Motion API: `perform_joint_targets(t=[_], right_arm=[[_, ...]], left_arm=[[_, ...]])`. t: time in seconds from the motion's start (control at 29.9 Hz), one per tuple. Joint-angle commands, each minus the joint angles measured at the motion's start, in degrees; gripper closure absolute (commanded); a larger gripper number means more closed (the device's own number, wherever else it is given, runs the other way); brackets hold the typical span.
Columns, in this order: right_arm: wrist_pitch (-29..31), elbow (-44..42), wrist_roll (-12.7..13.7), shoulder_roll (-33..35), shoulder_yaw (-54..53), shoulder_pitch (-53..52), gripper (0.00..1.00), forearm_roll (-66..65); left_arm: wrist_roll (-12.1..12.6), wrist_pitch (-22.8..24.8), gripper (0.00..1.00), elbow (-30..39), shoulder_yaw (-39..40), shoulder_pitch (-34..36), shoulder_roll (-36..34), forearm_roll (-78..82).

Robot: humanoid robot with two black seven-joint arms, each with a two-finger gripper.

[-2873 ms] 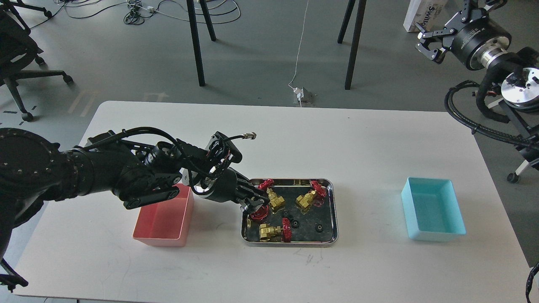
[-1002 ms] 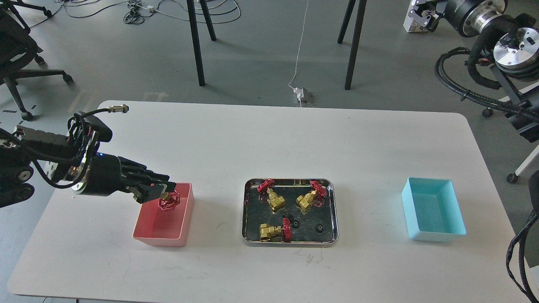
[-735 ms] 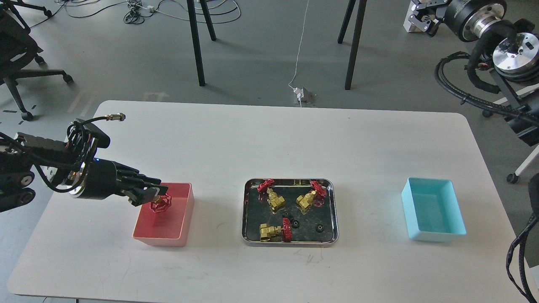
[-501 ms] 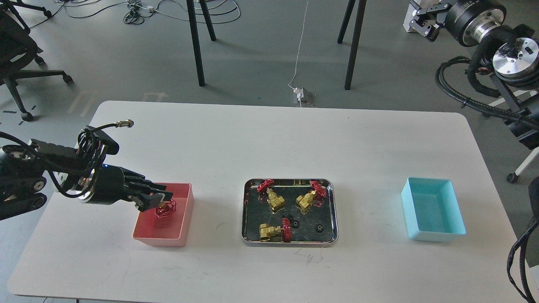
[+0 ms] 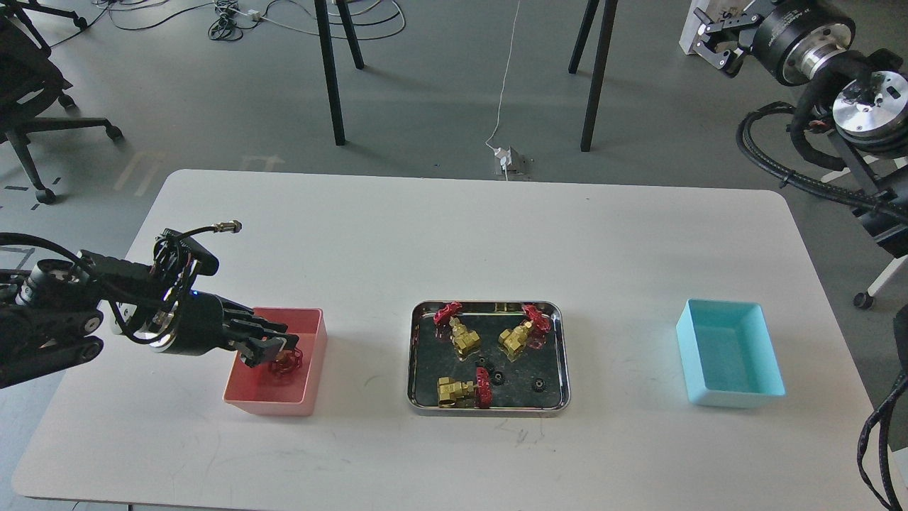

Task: Place valve in pink box and gear in blue box
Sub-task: 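Raise the left arm away and bring the right gripper over the tray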

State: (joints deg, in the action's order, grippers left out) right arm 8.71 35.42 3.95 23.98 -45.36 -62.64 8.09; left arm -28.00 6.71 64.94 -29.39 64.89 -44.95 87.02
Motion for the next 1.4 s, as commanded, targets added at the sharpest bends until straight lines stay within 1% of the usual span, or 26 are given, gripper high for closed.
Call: perform_joint_targets(t=[0.0,0.07,0.23,0.3,0.4,0.47,0.53,0.57,0.63,0.7,0.8,0.84,0.87,0.94,0.97,1.04,1.07,1.14,1.2,1.3,1.37], right_arm=[[-0.01,0.00,0.00,0.11,0.01,0.23,0.01,0.00],[-0.01,0.00,0.00,0.11,0.01,0.32,0.01,0.00],[0.08,0.17,-0.09,0.11,0.71,0.94,0.00,-0.35],[0.08,0.61,-0.26,0.11,1.58,1.46,0.01,-1.67],[0.08,4.11,-0.70,0.19,7.72,2.25,0.01,-8.32],[0.08,8.33,-0.79,0.46,12.38,2.08,0.00,-15.44],[0.34,13.42,-0.79,1.94,16.16,1.90,0.00,-25.35],[0.69,16.66,-0.70,3.34,18.44,1.82,0.00,-31.58],[3.14,22.38,-0.70,5.81,23.71,1.03,0.00,-44.41],[8.49,26.78,-0.61,8.44,28.90,-1.60,0.01,-53.84],[18.07,32.06,0.00,11.26,36.89,-7.57,0.00,-56.34],[19.29,34.34,0.09,11.88,39.70,-9.68,0.00,-56.77],[19.29,36.80,0.35,12.49,43.04,-12.48,0.00,-56.95],[19.29,41.11,1.66,13.29,48.76,-17.58,0.01,-57.04],[19.29,43.22,2.63,12.85,51.83,-20.04,0.01,-57.22],[19.29,46.21,3.86,12.06,56.85,-23.04,0.02,-59.23],[19.29,47.10,4.13,10.49,59.31,-24.01,0.03,-61.50],[19.29,47.37,4.13,4.88,63.36,-24.73,0.07,-68.08],[19.29,47.37,4.13,0.48,67.31,-24.55,0.18,-75.03],[19.29,47.20,4.22,-2.26,71.80,-24.46,0.34,-79.53],[19.29,47.11,4.22,-3.49,73.39,-24.46,0.36,-80.07]], left_arm=[[0.00,0.06,0.65,-0.08,-0.06,-0.02,0.03,-0.01],[0.00,0.06,0.57,-0.08,0.03,-0.02,0.12,-0.36],[0.00,0.15,0.45,0.01,0.82,0.06,0.12,-0.62],[0.00,0.50,0.36,0.18,3.44,0.06,0.12,-1.76],[0.00,0.85,0.24,0.54,8.89,-0.02,-0.05,-9.11],[0.00,0.85,0.22,0.98,12.67,0.06,-0.23,-16.67],[0.00,1.29,0.21,2.03,17.85,0.15,-0.23,-24.40],[0.00,2.25,0.21,3.16,21.18,0.06,-0.06,-28.70],[0.00,4.71,0.21,5.54,27.34,-0.37,0.73,-36.88],[0.00,6.82,0.20,6.77,33.31,-2.21,2.92,-47.06],[0.00,10.07,0.19,6.78,42.45,-5.37,6.87,-60.79],[0.00,11.56,0.18,6.78,45.09,-6.78,8.19,-63.61],[0.00,13.49,0.18,6.78,48.08,-8.27,9.51,-65.64],[0.00,16.31,0.17,6.78,53.18,-11.00,12.15,-66.54],[0.00,17.19,0.17,6.78,55.47,-12.49,13.82,-66.54],[0.00,17.46,0.17,6.69,57.77,-14.78,16.72,-66.63],[0.00,17.46,0.17,6.69,58.38,-15.83,18.30,-66.63],[0.00,17.20,0.17,6.43,59.18,-17.16,20.77,-66.63],[0.00,17.11,0.16,6.43,59.53,-18.74,22.44,-66.63],[0.00,17.11,0.16,6.51,59.53,-19.80,22.97,-66.63],[0.00,17.20,0.16,6.51,59.62,-20.15,22.62,-66.63]])
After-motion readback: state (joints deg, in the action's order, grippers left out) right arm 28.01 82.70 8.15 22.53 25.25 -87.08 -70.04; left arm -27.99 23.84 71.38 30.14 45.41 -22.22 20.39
